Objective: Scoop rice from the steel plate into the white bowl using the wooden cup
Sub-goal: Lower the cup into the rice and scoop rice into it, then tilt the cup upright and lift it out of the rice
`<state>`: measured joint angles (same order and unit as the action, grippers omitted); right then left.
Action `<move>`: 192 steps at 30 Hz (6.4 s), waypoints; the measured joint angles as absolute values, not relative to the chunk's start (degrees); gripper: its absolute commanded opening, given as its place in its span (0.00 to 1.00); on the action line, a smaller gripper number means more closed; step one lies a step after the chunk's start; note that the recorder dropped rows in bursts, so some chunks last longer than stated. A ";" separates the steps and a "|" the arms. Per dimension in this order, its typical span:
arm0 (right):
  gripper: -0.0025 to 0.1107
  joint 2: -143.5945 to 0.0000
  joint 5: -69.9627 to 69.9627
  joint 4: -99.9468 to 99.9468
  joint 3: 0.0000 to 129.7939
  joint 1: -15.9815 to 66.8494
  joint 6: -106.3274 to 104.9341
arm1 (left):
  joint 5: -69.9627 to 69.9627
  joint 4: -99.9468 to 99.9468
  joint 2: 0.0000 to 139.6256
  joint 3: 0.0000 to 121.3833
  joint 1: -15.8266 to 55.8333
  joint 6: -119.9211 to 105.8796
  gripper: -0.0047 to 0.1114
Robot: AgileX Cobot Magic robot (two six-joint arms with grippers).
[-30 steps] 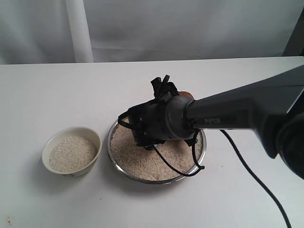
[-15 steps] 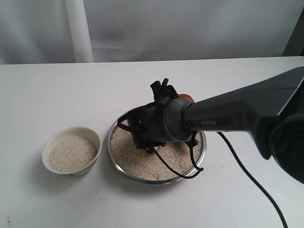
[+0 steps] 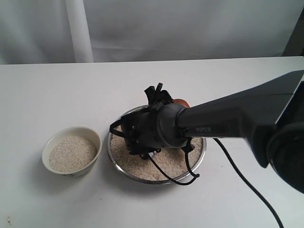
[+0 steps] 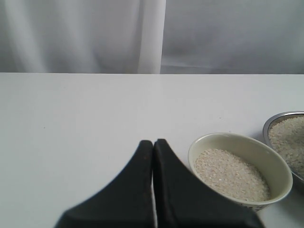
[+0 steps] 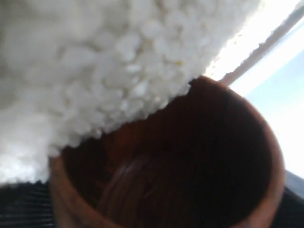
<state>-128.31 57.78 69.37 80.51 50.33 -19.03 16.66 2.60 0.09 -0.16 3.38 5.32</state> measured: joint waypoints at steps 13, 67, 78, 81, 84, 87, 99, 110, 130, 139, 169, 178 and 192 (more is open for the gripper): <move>0.02 -128.31 58.37 65.66 80.99 50.33 -19.13 | 16.66 2.60 0.09 -0.16 3.38 5.32 0.04; 0.02 -124.34 45.08 44.74 80.99 51.52 -20.02 | 16.66 2.60 0.09 -0.16 3.38 5.32 0.04; 0.02 -123.77 39.65 37.32 80.99 51.42 -20.02 | 16.66 2.60 0.09 -0.16 3.38 5.32 0.04; 0.02 -123.77 38.67 35.74 80.99 51.42 -20.21 | 16.66 2.60 0.09 -0.16 3.38 5.32 0.04; 0.02 -123.64 37.39 33.89 80.99 51.31 -20.84 | 16.66 2.60 0.09 -0.16 3.38 5.32 0.04; 0.02 -123.05 35.03 29.71 80.76 50.25 -21.67 | 16.66 2.60 0.09 -0.16 3.38 5.32 0.04; 0.02 -118.69 17.78 19.65 70.88 46.85 -22.48 | 16.66 2.60 0.09 -0.16 3.38 5.32 0.04; 0.02 -117.75 3.16 13.06 64.08 45.53 -22.48 | 16.66 2.60 0.09 -0.16 3.38 5.32 0.04; 0.02 -115.36 -17.90 8.25 55.08 45.19 -22.37 | 16.66 2.60 0.09 -0.16 3.38 5.32 0.04; 0.02 -115.13 -28.76 5.83 50.73 45.19 -21.23 | 16.66 2.60 0.09 -0.16 3.38 5.32 0.04; 0.02 -114.99 -37.03 4.95 49.25 45.19 -18.66 | 16.66 2.60 0.09 -0.16 3.38 5.32 0.04; 0.02 -114.99 -38.88 4.95 49.36 45.19 -18.88 | 16.66 2.60 0.09 -0.16 3.38 5.32 0.04; 0.02 -114.99 -21.01 6.23 68.11 48.85 -19.29 | 16.66 2.60 0.09 -0.16 3.38 5.32 0.04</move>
<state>-114.99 -21.01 6.23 68.11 48.85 -19.29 16.66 2.60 0.09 -0.16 3.38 5.32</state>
